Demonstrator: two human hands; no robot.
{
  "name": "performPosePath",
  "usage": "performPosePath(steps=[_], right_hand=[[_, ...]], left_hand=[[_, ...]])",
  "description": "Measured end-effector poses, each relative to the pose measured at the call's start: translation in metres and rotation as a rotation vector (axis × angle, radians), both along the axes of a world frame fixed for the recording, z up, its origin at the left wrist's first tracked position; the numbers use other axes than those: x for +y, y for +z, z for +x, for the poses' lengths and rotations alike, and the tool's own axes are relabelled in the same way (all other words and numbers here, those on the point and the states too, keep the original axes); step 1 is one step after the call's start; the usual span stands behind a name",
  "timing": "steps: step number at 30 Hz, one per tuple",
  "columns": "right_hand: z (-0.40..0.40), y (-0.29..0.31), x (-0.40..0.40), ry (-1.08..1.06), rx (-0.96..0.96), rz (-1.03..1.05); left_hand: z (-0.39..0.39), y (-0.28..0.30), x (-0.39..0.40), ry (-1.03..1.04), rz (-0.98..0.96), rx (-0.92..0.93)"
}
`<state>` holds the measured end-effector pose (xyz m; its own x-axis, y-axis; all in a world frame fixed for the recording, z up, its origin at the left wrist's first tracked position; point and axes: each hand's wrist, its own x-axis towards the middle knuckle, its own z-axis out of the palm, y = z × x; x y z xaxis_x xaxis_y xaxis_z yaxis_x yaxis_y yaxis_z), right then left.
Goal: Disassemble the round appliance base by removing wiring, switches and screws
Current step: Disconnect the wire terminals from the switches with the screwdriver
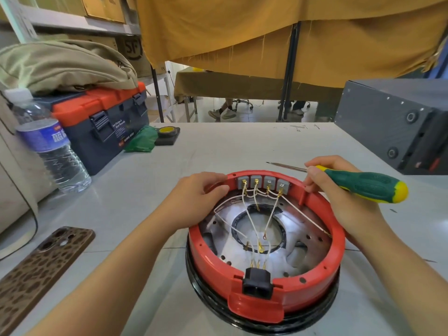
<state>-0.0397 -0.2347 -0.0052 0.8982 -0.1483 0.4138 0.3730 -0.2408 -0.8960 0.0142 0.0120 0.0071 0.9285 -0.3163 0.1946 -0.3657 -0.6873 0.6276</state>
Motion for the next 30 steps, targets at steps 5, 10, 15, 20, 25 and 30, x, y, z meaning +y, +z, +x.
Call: performPosePath(steps=[5,10,15,20,25,30], right_hand=[[0.000,0.000,-0.005,-0.102,-0.082,0.095],[0.001,0.006,-0.007,-0.070,-0.089,0.143],[0.003,0.013,-0.009,-0.088,-0.120,0.188],[0.003,0.017,-0.013,-0.142,-0.137,0.112],[0.006,0.023,-0.015,-0.155,-0.158,0.071],[0.008,0.024,-0.016,-0.118,-0.148,0.021]], left_hand=[[0.014,-0.006,-0.003,0.016,0.035,0.008],[0.025,-0.004,-0.003,-0.069,0.042,0.034],[0.030,0.002,-0.005,-0.191,0.095,0.038],[0.029,0.011,-0.014,-0.189,0.264,-0.077],[0.020,0.009,-0.038,-0.223,0.322,-0.201],[0.019,0.005,-0.043,-0.275,0.324,-0.188]])
